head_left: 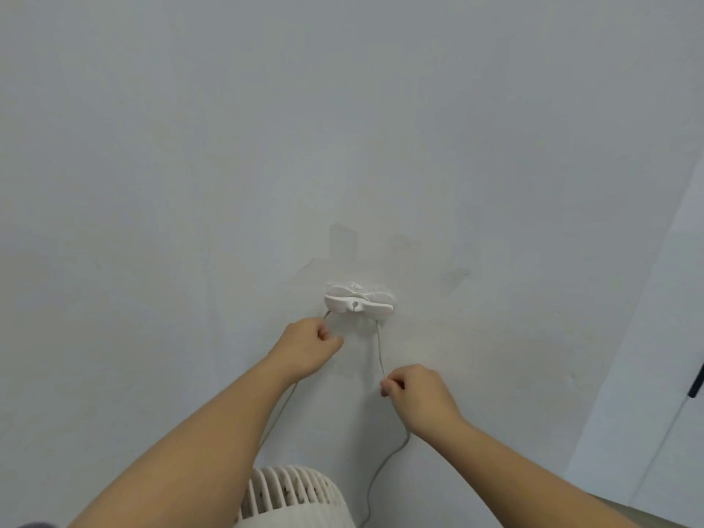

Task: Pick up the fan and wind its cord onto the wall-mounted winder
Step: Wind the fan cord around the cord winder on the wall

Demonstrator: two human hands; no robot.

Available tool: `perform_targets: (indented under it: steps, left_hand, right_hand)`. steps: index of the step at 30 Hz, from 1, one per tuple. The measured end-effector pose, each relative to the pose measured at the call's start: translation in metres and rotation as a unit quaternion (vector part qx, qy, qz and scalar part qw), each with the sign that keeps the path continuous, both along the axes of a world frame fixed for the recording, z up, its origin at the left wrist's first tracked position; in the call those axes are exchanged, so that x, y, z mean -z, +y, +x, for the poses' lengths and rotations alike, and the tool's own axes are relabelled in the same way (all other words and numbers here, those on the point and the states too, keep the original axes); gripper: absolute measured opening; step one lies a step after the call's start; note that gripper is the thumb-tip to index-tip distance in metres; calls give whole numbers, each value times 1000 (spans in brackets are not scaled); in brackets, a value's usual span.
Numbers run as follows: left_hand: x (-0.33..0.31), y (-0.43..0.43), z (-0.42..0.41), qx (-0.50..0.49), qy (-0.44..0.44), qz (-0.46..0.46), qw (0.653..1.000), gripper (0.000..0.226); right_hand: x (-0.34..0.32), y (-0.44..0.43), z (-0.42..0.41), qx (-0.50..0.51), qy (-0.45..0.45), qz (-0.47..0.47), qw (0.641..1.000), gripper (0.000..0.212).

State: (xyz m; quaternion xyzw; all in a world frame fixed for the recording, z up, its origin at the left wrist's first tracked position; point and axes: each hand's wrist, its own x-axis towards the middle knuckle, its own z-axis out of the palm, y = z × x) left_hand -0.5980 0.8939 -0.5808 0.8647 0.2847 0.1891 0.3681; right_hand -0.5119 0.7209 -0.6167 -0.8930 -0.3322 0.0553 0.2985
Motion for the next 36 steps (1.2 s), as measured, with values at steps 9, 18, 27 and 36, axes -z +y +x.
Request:
perform_targets:
  steps: [9, 18, 27, 36]
  left_hand:
    - [-4, -22, 8, 192, 34, -137, 971, 15]
    - [-2, -9, -5, 101, -15, -178, 979, 21]
    - [5, 1, -3, -24, 63, -127, 990, 43]
    - [1, 7, -4, -122, 6, 39, 992, 29]
  right_hand:
    - [10, 18, -9, -10, 134, 97, 986, 27]
    - [-14, 6, 4, 28, 115, 129, 985, 22]
    - [-49, 8, 4, 21, -43, 183, 982, 18]
    - [-89, 28, -3, -144, -343, 29, 928, 38]
